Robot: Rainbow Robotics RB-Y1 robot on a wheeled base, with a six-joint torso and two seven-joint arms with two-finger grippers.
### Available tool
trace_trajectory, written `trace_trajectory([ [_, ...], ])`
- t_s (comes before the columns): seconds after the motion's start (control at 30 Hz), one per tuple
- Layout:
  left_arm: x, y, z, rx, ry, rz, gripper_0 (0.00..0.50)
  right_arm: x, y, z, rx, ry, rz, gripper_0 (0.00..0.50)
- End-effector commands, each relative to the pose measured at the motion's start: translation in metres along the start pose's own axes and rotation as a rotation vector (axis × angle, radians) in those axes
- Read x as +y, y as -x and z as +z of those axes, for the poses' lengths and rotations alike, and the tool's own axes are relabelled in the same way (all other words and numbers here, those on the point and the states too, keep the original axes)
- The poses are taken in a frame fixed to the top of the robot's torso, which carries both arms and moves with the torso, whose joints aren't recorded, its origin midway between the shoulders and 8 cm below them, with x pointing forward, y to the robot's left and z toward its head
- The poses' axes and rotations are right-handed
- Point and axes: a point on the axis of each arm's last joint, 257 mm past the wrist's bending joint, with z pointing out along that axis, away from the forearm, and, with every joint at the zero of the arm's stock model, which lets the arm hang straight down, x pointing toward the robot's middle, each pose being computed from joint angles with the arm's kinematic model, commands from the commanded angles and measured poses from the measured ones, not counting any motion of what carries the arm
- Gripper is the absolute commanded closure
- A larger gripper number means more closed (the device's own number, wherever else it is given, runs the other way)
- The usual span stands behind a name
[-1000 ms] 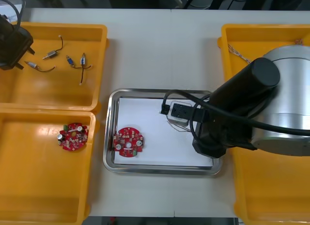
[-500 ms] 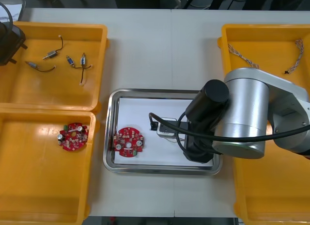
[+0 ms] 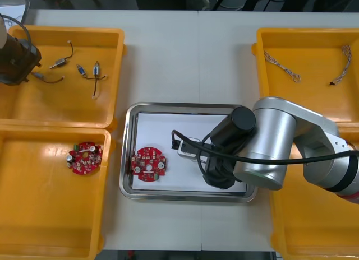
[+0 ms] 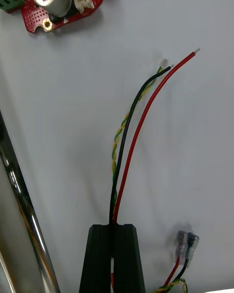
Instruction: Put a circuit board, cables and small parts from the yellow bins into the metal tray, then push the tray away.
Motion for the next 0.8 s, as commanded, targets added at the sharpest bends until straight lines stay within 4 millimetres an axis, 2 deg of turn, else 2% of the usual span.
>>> trace_trajectory([
  [0.03, -0.031, -0.002, -0.003, -0.035, -0.039, 0.112, 0.000, 0.011, -0.016, 0.016, 0.031, 0.007, -0.045, 0.500],
  [0.17, -0.026, -0.007, 0.004, -0.039, -0.018, 0.132, 0.000, 0.015, -0.024, 0.025, 0.055, 0.022, -0.029, 0.500],
  [0.37, -0.020, -0.005, 0.014, -0.066, -0.008, 0.155, 0.000, 0.018, -0.026, 0.026, 0.058, 0.029, -0.016, 0.495],
  [0.47, -0.017, -0.005, 0.021, -0.074, -0.006, 0.164, 0.000, 0.016, -0.024, 0.024, 0.054, 0.020, -0.015, 0.324],
  [0.5, -0.017, -0.005, 0.021, -0.079, -0.006, 0.170, 0.000, 0.015, -0.023, 0.023, 0.051, 0.011, -0.020, 0.133],
  [0.53, -0.016, -0.005, 0.022, -0.079, -0.004, 0.173, 0.000, 0.012, -0.022, 0.022, 0.049, -0.002, -0.025, 0.000],
  [0.77, -0.017, -0.006, 0.022, -0.076, -0.005, 0.173, 0.011, 0.005, -0.026, 0.012, 0.074, -0.029, -0.029, 0.000],
  [0.8, -0.017, -0.006, 0.022, -0.075, -0.006, 0.174, 0.223, 0.004, -0.026, 0.009, 0.077, -0.032, -0.029, 0.000],
])
